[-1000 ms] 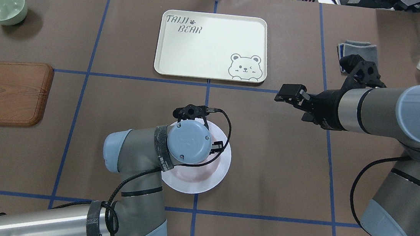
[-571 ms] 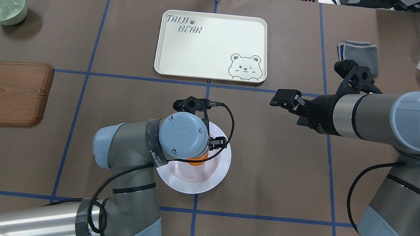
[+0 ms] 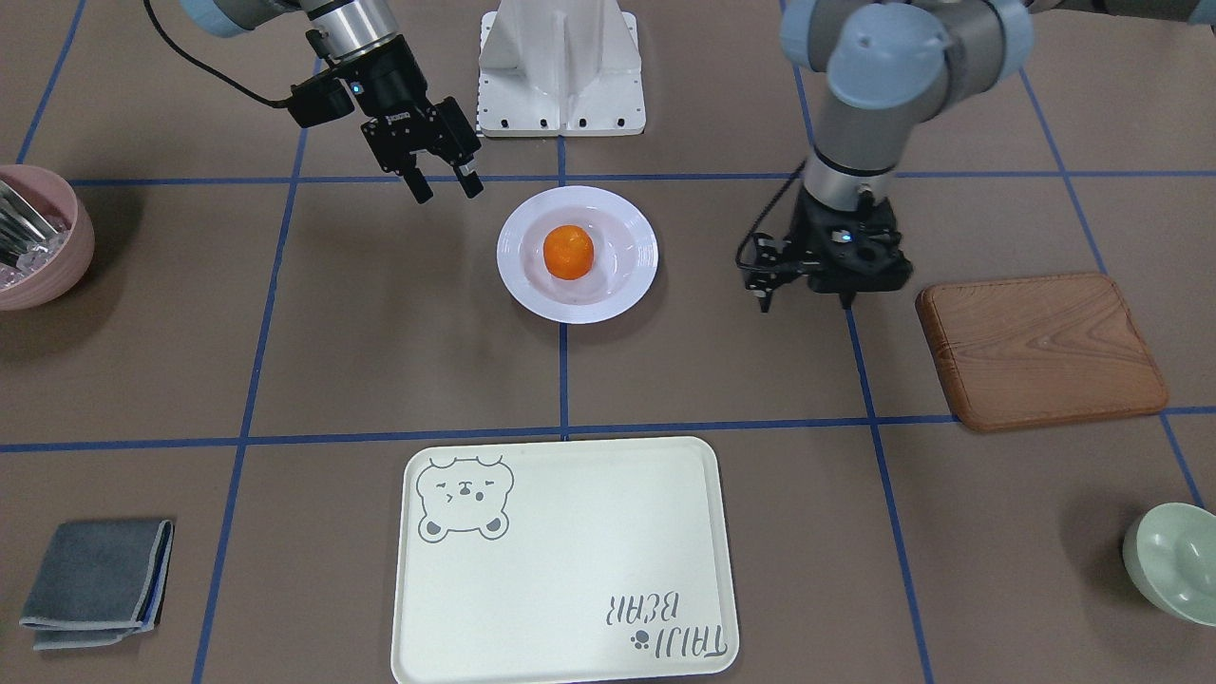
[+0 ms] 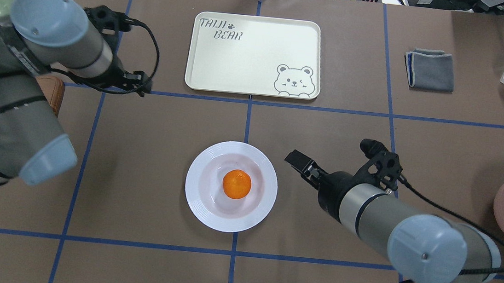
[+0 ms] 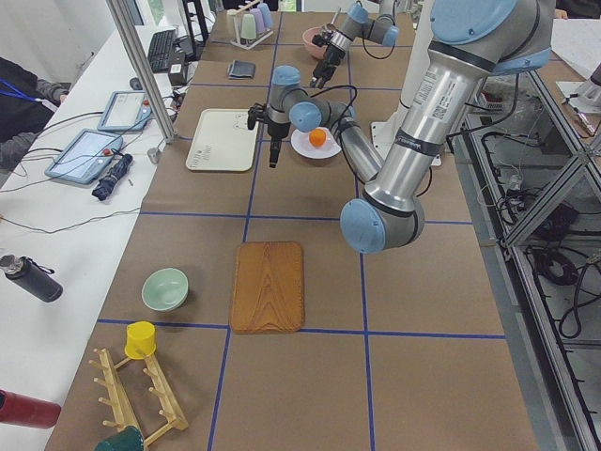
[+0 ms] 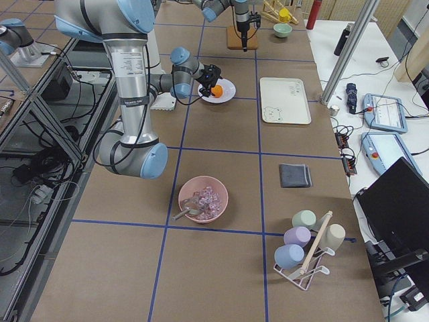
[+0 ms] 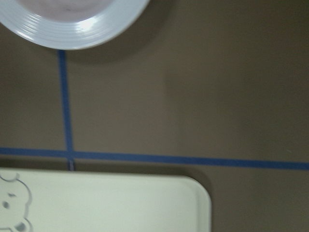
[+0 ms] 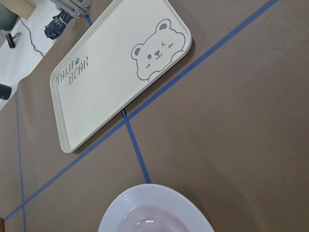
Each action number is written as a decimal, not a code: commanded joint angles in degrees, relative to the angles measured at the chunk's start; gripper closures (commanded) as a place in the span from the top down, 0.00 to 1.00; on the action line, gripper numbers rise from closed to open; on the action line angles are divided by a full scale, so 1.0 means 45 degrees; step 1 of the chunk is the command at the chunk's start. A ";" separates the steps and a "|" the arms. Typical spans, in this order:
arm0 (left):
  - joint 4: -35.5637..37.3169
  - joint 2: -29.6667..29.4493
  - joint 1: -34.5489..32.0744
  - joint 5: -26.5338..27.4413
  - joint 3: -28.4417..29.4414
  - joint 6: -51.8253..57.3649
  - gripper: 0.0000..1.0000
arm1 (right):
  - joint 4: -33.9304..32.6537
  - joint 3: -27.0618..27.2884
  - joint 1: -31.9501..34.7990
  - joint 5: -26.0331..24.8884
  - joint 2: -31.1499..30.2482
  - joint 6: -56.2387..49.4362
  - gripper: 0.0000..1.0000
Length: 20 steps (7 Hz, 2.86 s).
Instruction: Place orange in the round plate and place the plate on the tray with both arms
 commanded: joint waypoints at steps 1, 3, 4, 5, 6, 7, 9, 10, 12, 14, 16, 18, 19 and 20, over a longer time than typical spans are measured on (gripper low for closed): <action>0.0116 0.1257 -0.2870 -0.1752 0.0973 0.4923 0.98 | 0.0040 -0.0153 -0.1493 -0.1626 -0.0009 0.2499 0.98; -0.0582 0.2175 -0.5465 -0.2048 0.2693 0.8523 0.98 | 0.0216 -0.0600 -0.1827 -0.1645 0.0185 0.4124 0.98; -0.0780 0.2760 -0.6911 -0.4371 0.3589 1.0551 0.98 | 0.1125 -0.1106 -0.1925 -0.1742 0.0205 0.4283 0.98; -0.0550 0.3288 -0.8685 -0.5207 0.4236 1.3433 0.98 | 0.2275 -0.2039 -0.1984 -0.2052 0.0206 0.4304 0.98; -0.0567 0.3815 -0.9496 -0.5312 0.4726 1.3791 0.98 | 0.2538 -0.2455 -0.2023 -0.2094 0.0399 0.4285 0.99; -0.0683 0.4168 -1.0219 -0.5757 0.5001 1.3872 0.98 | 0.2560 -0.2671 -0.2023 -0.2094 0.0459 0.4149 1.00; -0.0704 0.4719 -1.0597 -0.6152 0.4867 1.4048 0.98 | 0.2599 -0.3315 -0.2082 -0.2348 0.0809 0.4322 0.98; -0.0723 0.4719 -1.0617 -0.6172 0.4809 1.4048 0.98 | 0.2618 -0.3685 -0.2082 -0.2329 0.1120 0.4343 0.98; -0.0704 0.4719 -1.0617 -0.6152 0.4770 1.4029 0.98 | 0.2599 -0.4485 -0.2121 -0.2348 0.1803 0.4362 0.95; -0.0704 0.4719 -1.0637 -0.6152 0.4770 1.4029 0.98 | 0.2599 -0.4860 -0.2140 -0.2368 0.1943 0.4575 0.68; -0.0704 0.4719 -1.0715 -0.6152 0.4731 1.4029 0.98 | 0.2618 -0.5132 -0.2140 -0.2602 0.2120 0.5025 0.00; -0.0665 0.4854 -1.0793 -0.6152 0.4516 1.4029 0.98 | 0.3064 -0.5154 -0.2159 -0.3164 0.2023 0.5007 0.00; -0.0626 0.4875 -1.0812 -0.6133 0.4516 1.4029 0.98 | 0.3706 -0.5135 -0.2179 -0.3633 0.2041 0.5065 0.00; -0.0625 0.4991 -1.0929 -0.6152 0.4516 1.4029 0.98 | 0.4099 -0.5135 -0.2179 -0.4063 0.2022 0.5066 0.00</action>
